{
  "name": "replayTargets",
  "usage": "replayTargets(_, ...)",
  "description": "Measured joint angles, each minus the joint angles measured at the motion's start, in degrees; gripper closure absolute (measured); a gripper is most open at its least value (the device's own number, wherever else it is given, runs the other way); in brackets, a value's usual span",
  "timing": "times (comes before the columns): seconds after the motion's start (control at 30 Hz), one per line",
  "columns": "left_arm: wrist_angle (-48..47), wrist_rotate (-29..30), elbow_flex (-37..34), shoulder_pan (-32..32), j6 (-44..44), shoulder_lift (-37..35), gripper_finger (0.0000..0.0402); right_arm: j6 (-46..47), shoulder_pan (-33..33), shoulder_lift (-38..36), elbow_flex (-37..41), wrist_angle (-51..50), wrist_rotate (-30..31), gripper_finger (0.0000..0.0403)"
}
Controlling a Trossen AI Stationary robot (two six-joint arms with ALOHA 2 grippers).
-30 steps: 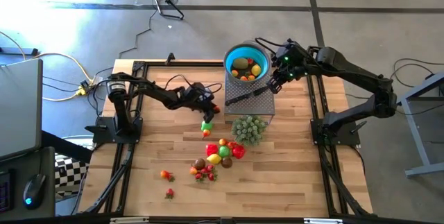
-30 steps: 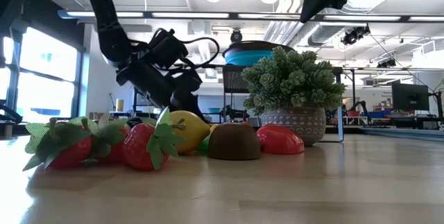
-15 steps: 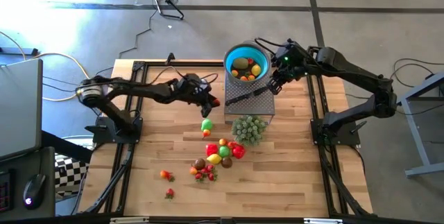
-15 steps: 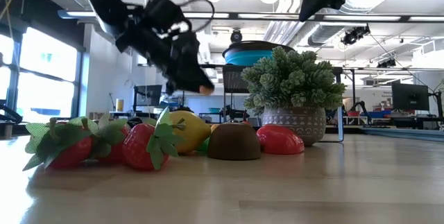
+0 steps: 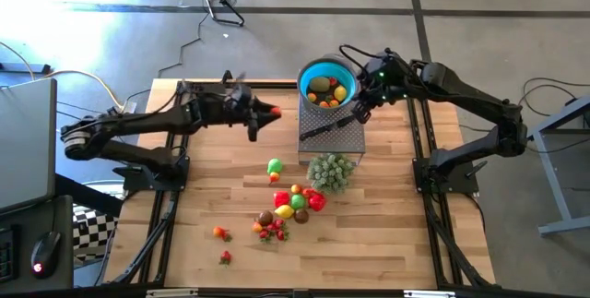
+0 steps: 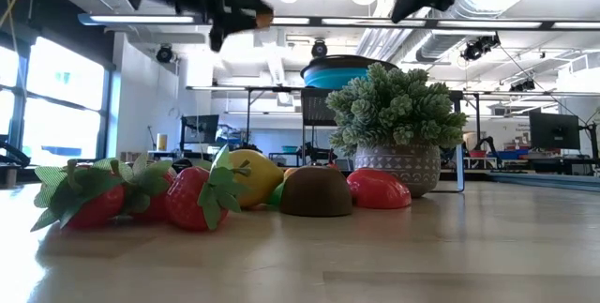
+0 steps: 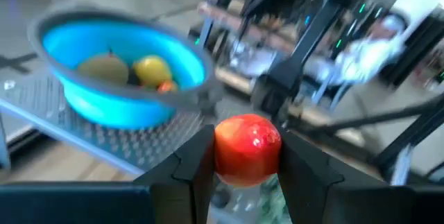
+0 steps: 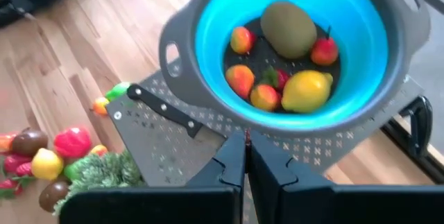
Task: Pick & Place Fruit
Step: Put the orange pear into the blue strainer bowl
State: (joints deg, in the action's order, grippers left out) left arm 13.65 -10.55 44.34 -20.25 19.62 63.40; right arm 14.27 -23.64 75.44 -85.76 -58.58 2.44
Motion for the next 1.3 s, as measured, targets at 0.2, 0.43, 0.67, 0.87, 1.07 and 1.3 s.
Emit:
replayTargets(0.2, 3.4, -0.5, 0.0, 0.0, 4.7, -2.6, 0.0272, -0.6, 0.0, 0.0, 0.0, 4.9, -0.1, 0.0399)
replayTargets(0.43, 4.2, -3.5, 0.0, 0.0, 8.1, -2.7, 0.0272, -0.2, 0.0, 0.0, 0.0, 10.3, -0.4, 0.0399)
replayTargets(0.67, 4.2, -5.2, 0.0, 0.0, 10.2, -2.7, 0.0272, 1.3, 0.3, 0.0, 0.0, 14.3, -1.1, 0.0399)
replayTargets(0.87, 1.8, -5.2, 1.8, 0.0, 10.2, -0.9, 0.0272, 1.7, 0.9, 0.0, 0.0, 16.3, -1.1, 0.0399)
replayTargets(1.07, -4.5, -4.8, 13.7, -0.9, 3.0, 7.2, 0.0272, -2.0, 0.7, 0.0, 0.0, 19.6, -0.1, 0.0399)
replayTargets(1.3, -17.7, -5.2, 28.3, -5.5, 0.0, 17.3, 0.0272, -5.5, 0.2, 0.0, 0.0, 19.9, 0.5, 0.0399)
